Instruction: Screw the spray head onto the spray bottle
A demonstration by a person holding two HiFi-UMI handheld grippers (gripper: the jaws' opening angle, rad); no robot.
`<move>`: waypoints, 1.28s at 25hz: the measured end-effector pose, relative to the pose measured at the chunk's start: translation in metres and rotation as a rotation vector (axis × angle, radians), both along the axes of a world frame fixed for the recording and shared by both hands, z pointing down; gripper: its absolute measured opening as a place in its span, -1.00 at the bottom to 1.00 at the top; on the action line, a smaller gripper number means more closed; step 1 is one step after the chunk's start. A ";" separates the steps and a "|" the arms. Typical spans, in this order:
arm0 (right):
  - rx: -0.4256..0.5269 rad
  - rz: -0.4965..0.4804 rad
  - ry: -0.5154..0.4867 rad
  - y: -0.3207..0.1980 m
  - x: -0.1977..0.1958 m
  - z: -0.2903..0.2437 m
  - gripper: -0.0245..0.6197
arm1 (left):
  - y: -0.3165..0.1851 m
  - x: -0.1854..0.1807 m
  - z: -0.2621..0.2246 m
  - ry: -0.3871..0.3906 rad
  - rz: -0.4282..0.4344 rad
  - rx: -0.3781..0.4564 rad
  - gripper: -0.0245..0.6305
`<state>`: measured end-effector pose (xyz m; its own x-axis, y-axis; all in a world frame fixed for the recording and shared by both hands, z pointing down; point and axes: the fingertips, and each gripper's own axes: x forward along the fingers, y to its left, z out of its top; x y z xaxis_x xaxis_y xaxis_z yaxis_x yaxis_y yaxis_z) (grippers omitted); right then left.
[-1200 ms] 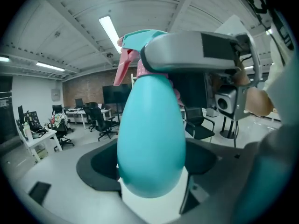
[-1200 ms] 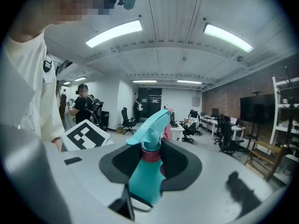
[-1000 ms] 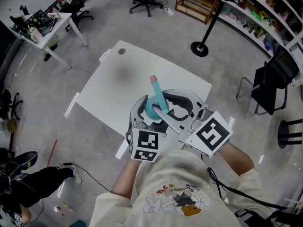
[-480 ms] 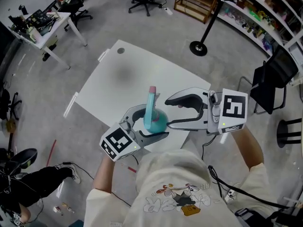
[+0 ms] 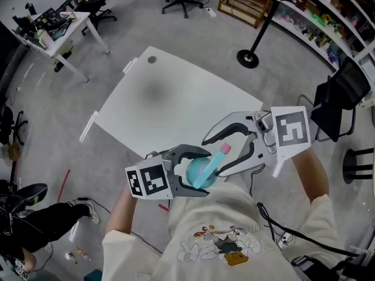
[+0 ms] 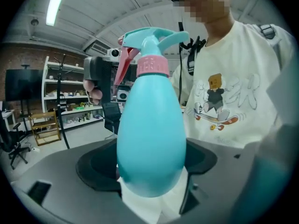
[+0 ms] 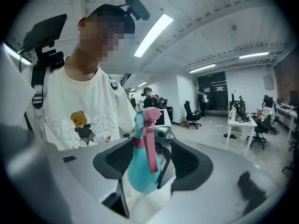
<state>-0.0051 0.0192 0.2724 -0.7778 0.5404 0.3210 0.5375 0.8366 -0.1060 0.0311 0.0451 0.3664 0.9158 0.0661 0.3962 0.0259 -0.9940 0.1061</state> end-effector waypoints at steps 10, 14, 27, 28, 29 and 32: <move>-0.063 -0.184 0.002 0.034 0.005 -0.002 -0.50 | 0.012 0.008 0.005 -0.045 0.087 -0.029 0.31; -0.059 -0.140 0.006 0.028 0.004 -0.002 -0.50 | 0.005 0.008 0.004 -0.033 0.055 -0.031 0.31; 0.015 0.294 0.004 -0.045 -0.017 0.011 -0.51 | -0.074 -0.015 0.016 -0.086 -0.466 -0.050 0.31; 0.014 0.320 -0.001 -0.048 -0.018 0.012 -0.51 | -0.079 -0.017 0.016 -0.086 -0.504 -0.040 0.31; 0.013 0.347 -0.006 -0.051 -0.020 0.012 -0.51 | -0.083 -0.019 0.018 -0.088 -0.542 -0.028 0.31; 0.014 0.436 -0.016 -0.060 -0.025 0.015 -0.51 | -0.095 -0.025 0.021 -0.085 -0.640 -0.007 0.31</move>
<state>-0.0302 -0.0408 0.2874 -0.9373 0.1558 0.3118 0.1351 0.9870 -0.0870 0.0065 -0.0504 0.3871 0.7405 -0.4801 0.4703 -0.5807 -0.8093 0.0882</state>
